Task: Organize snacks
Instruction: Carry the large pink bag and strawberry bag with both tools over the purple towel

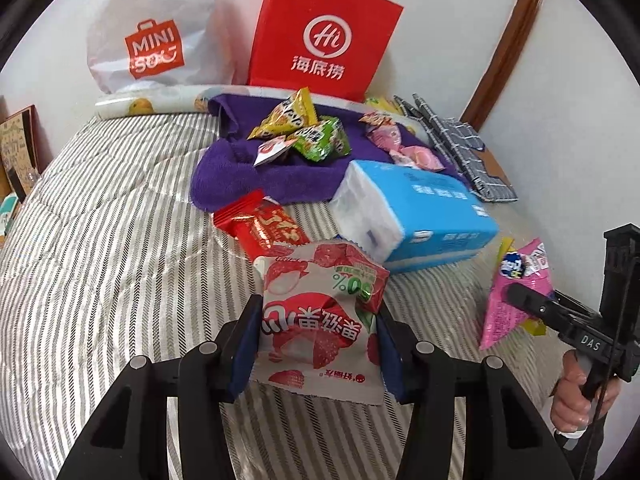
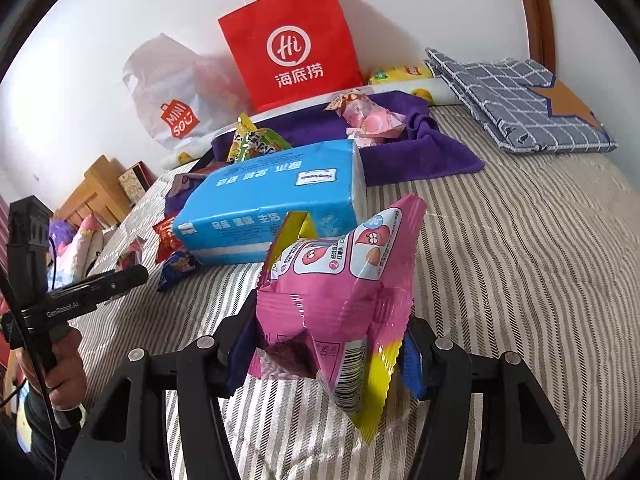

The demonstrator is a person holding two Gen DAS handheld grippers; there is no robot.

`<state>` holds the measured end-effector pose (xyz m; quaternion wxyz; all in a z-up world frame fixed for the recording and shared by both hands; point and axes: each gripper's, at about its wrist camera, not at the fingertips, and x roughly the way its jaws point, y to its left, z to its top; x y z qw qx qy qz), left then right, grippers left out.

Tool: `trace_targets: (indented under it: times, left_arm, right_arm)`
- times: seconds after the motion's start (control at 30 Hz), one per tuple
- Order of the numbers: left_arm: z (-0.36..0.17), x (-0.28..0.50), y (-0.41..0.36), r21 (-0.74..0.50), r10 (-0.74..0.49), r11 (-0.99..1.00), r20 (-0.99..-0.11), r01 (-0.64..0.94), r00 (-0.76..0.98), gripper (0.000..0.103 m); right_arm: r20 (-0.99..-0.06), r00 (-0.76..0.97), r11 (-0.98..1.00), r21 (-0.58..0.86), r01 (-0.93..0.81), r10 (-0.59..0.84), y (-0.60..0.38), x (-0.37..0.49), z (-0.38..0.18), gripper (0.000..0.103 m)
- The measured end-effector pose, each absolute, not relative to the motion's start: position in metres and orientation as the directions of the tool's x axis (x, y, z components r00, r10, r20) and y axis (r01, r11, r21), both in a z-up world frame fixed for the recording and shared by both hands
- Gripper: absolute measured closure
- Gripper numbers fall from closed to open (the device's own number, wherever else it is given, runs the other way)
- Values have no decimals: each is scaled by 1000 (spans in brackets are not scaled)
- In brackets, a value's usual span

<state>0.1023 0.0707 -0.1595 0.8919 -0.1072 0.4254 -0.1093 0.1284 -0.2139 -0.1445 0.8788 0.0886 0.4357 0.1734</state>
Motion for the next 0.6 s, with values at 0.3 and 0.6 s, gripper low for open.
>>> trace_targets:
  times: [0.3,0.6]
  left_arm:
    - [-136,82,59,-312,-322,941,-700,132,638,54]
    - [-111,74,40,-347,-364,924,-669,161,648,54]
  right_arm:
    - [-718,602,936,269,-225,351,-214,107,-121,46]
    - [-666,662,938,270,-216,344,-222,95,-80,47]
